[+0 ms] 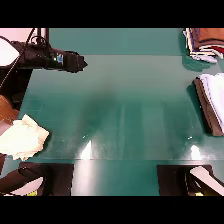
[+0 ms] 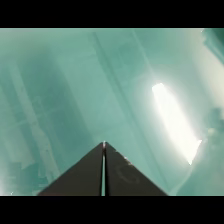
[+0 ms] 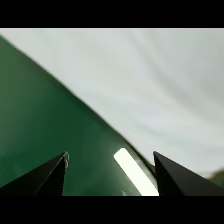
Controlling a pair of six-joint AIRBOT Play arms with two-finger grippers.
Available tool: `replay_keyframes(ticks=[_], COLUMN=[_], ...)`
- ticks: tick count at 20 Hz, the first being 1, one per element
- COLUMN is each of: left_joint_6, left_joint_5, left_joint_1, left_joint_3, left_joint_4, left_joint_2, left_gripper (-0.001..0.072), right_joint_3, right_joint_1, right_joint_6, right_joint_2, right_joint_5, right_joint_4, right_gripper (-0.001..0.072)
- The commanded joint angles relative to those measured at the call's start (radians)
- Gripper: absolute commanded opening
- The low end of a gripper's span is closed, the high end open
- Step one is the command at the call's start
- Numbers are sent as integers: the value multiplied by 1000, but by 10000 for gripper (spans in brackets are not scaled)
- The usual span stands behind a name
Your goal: Fold the shirts.
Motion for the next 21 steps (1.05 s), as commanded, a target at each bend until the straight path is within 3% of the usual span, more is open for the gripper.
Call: replay_keyframes(ticks=[1,3,6,7,10,14,21], left_joint_6=[2,2,2,2,2,2,2], left_joint_5=[-2,1,23,35,53,53,55], left_joint_1=[-1,-1,0,0,-1,-1,0], left_joint_3=[0,0,0,0,0,0,0], left_joint_4=[0,-2,-2,-2,-4,-4,-4], left_joint_2=[0,0,0,0,0,0,0], left_gripper=[21,22,21,21,21,22,22], right_joint_3=[107,169,250,273,342,407,413], right_joint_1=[213,414,687,762,947,1061,1055], right_joint_6=[-1,-1,-2,-2,-6,-6,-6], right_joint_2=[3,-8,-53,-72,-133,-197,-212], right_joint_5=[-13,-22,-30,-29,-28,-27,-20], right_joint_4=[184,183,175,175,174,175,178], right_gripper=[611,609,518,437,21,18,18])
